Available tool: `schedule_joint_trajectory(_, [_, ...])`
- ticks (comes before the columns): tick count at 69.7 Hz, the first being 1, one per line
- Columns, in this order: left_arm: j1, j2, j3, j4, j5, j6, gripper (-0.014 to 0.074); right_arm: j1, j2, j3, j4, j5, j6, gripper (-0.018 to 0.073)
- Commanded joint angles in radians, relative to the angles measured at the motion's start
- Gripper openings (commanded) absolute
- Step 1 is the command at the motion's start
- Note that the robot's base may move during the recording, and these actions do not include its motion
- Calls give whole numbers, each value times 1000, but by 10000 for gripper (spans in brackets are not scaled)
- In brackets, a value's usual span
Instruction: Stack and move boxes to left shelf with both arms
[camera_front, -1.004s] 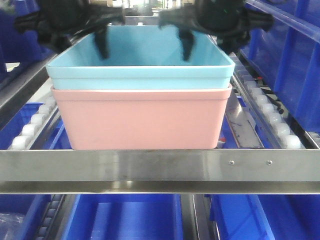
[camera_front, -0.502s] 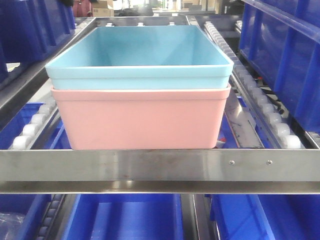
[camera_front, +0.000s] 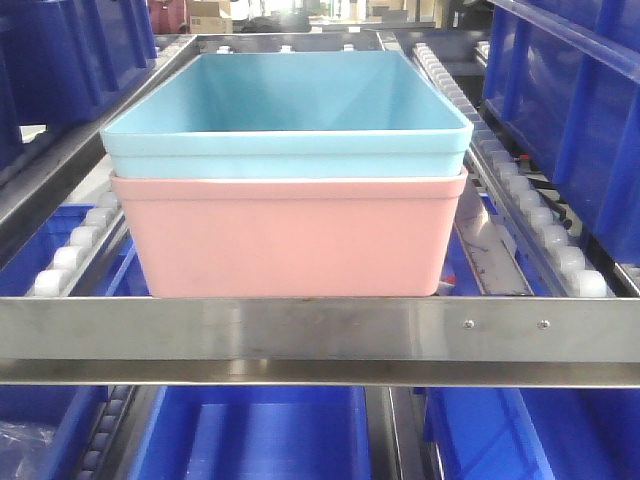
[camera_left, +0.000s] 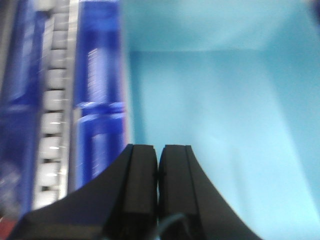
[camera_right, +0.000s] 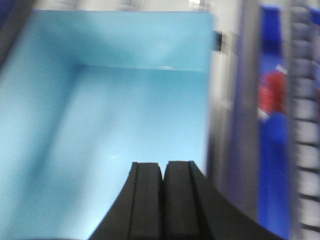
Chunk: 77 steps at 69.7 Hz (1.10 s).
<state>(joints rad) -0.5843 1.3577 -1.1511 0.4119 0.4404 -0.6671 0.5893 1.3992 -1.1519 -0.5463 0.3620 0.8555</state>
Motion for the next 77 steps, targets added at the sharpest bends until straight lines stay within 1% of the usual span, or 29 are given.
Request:
schedule_joint_trajectory(1, [-5, -134, 130, 27, -232, -7, -4, 0, -159, 97, -67, -250, -14, 56])
schedule_joint_trajectory(6, [-5, -212, 244, 27, -375, -7, -4, 0, -251, 205, -124, -342, -14, 56])
schedule_joint_trajectory(10, [-5, -277, 315, 27, -440, -7, -4, 0, -314, 272, -150, -388, -14, 56])
schedule_joint_trajectory(15, [-5, -348, 388, 32, -470, -7, -4, 0, -394, 344, -164, -403, -14, 56])
schedule_joint_trajectory(18, [-5, -387, 423, 54, -472, -7, -4, 0, -441, 380, -169, -406, -14, 56])
schedule_joint_trajectory(27, [-5, -504, 527, 189, -474, -7, -4, 0, -579, 488, -208, -406, -14, 56])
schedule_joint_trajectory(30, [-5, -542, 554, 216, -474, -7, -4, 0, -618, 519, -217, -406, -14, 56])
schedule_joint_trajectory(42, [-5, -724, 658, 216, -467, -7, -4, 0, -807, 634, -229, -405, -14, 56])
schedule_joint_trajectory(51, [-5, -827, 699, 216, -470, -7, -4, 0, -906, 680, -229, -393, -14, 56])
schedule_joint_trajectory(77, [-5, -849, 702, 216, -475, -7, -4, 0, -929, 684, -229, -376, -14, 56])
